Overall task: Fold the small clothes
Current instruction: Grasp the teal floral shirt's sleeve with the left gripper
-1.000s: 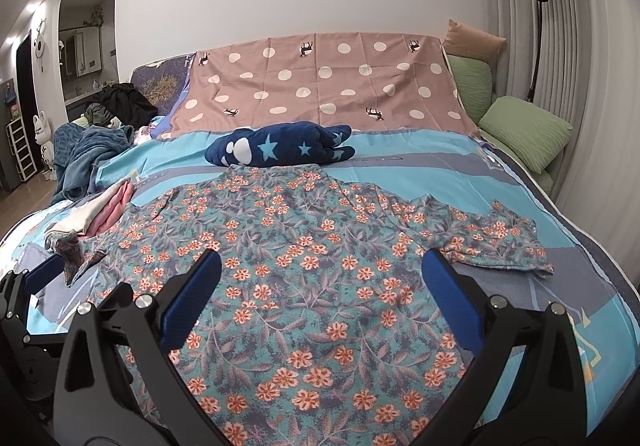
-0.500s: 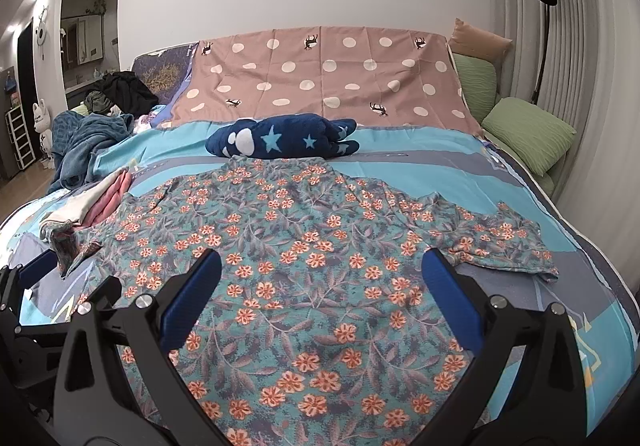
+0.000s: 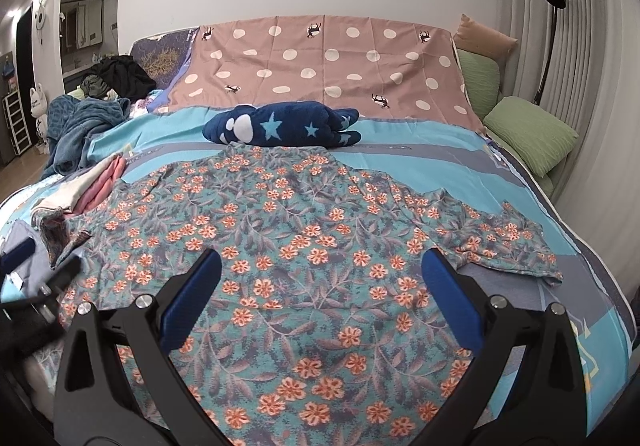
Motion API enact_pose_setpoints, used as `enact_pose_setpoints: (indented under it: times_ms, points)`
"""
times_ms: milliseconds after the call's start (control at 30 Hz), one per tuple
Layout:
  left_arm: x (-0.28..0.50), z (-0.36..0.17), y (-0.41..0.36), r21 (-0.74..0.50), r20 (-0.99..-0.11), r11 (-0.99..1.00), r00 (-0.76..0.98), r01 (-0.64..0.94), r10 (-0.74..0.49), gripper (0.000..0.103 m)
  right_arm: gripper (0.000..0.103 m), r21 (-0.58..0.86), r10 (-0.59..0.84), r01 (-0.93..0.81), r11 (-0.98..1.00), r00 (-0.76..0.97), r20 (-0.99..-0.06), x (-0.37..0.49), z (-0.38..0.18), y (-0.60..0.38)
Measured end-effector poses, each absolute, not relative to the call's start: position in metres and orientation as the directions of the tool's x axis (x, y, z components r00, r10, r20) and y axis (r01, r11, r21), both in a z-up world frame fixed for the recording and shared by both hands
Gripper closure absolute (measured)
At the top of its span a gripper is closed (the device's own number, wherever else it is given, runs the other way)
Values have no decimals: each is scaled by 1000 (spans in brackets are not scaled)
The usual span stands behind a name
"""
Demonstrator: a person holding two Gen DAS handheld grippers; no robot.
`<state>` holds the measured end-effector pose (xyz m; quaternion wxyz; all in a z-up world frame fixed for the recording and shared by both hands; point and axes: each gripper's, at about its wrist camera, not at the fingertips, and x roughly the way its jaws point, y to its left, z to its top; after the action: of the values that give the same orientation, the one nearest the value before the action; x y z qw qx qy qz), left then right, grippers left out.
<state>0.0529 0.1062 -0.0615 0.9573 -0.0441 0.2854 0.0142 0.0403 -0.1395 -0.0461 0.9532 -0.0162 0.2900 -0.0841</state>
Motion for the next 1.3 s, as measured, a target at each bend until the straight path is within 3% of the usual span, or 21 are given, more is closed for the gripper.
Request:
enact_pose_setpoints:
  times_ms: [233, 367, 533, 700, 733, 767, 800, 967, 1133, 1300]
  points:
    - [62, -98, 243, -323, -658, 889, 752, -324, 35, 51, 2, -120, -218, 182, 976, 790, -574, 55, -56, -154]
    - [68, -126, 304, -316, -725, 810, 676, -494, 129, 52, 2, -152, -233, 177, 972, 773, -590, 63, -65, -153]
    - [103, -131, 334, -281, -751, 799, 640, -531, 161, 43, 2, -174, -238, 165, 971, 752, -615, 74, -75, -151]
    - [165, -139, 349, -153, -791, 811, 562, -565, 242, 44, 2, -171, -224, 149, 974, 743, -631, 79, -76, -149]
    - [174, -141, 352, -126, -798, 809, 543, -574, 261, 47, 2, -174, -227, 150, 973, 745, -627, 78, -75, -149]
    - [180, -142, 354, -103, -798, 811, 535, -575, 278, 73, 2, -175, -228, 151, 973, 748, -624, 78, -74, -150]
    - [184, -141, 356, -90, -800, 820, 532, -565, 279, 97, 2, -175, -229, 153, 973, 750, -621, 77, -73, -152]
    - [175, -102, 336, -202, -730, 850, 653, -486, 200, 98, 2, -164, -248, 185, 969, 743, -622, 78, -74, -168]
    - [171, -28, 259, -278, -594, 931, 804, -237, 27, 98, 2, -81, -196, 190, 978, 729, -656, 77, -77, -186]
    - [172, 23, 147, -287, -495, 957, 847, 52, -194, 98, 2, -76, -203, 201, 977, 740, -641, 67, -74, -200]
